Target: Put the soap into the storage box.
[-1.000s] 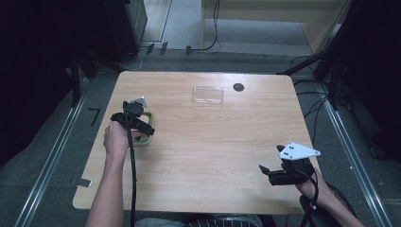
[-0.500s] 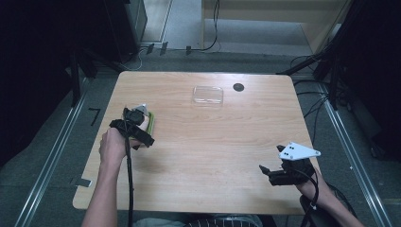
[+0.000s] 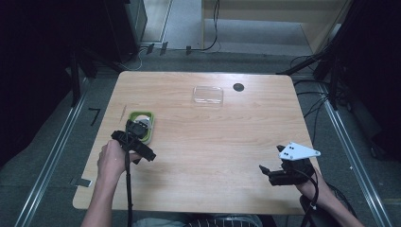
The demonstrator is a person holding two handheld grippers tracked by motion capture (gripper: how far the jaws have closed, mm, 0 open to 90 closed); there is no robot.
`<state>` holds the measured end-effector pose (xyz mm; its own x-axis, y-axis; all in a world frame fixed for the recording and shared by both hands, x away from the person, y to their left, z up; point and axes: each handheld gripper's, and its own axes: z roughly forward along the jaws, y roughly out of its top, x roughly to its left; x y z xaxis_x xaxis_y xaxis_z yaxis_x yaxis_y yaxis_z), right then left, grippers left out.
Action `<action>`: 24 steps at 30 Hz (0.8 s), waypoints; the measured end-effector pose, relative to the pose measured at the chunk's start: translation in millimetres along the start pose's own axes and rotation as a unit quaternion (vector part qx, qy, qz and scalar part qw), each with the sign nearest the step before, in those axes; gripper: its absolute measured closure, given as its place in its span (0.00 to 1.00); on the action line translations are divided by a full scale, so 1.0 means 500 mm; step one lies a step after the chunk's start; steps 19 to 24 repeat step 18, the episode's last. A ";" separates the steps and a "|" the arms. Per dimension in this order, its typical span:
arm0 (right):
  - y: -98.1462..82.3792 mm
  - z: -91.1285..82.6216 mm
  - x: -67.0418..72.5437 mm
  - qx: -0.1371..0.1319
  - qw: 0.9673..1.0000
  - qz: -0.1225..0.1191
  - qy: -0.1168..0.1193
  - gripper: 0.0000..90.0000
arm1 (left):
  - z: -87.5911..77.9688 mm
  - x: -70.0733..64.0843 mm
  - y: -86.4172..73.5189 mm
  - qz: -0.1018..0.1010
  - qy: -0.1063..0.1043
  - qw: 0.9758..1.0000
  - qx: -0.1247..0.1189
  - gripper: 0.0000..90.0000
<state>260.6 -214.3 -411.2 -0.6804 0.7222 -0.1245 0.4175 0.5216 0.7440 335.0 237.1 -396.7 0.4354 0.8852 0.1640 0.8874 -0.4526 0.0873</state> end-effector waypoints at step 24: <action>-0.001 0.000 -0.002 -0.003 1.000 0.006 0.000 0.15 | 0.051 -0.039 -0.059 0.011 -0.018 1.000 0.002 0.01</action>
